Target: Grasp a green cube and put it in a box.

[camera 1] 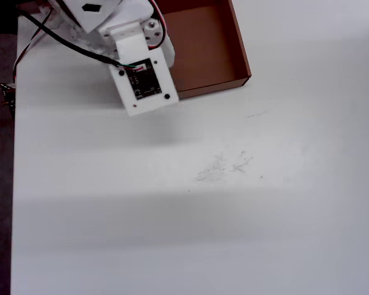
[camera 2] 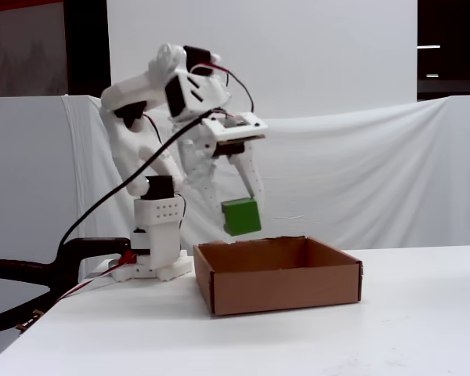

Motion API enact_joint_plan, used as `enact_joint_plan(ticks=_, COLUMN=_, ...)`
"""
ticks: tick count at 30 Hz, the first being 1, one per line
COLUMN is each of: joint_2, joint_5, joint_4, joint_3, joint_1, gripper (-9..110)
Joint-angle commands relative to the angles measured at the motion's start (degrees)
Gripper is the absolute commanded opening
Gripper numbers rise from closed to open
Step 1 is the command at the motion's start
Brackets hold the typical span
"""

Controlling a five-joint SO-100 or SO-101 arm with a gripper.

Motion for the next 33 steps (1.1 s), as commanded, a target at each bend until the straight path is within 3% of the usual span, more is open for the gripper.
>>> enact_joint_plan(ticks=1, joint_2=2.8, joint_5=2.2, joint_4=-0.4, joint_3=1.1, joint_1=-6.5, gripper=15)
enact_joint_plan(ticks=7, joint_2=2.8, joint_5=5.3, joint_4=-8.0, joint_3=10.9, joint_1=-14.1, gripper=15)
enact_joint_plan(ticks=17, joint_2=-6.9, joint_5=6.3, joint_4=-26.0, joint_3=24.6, joint_1=-17.3, gripper=16)
enact_joint_plan(ticks=33, joint_2=-10.0, joint_5=6.4, joint_4=-19.7, joint_3=19.8, joint_1=-17.2, gripper=28)
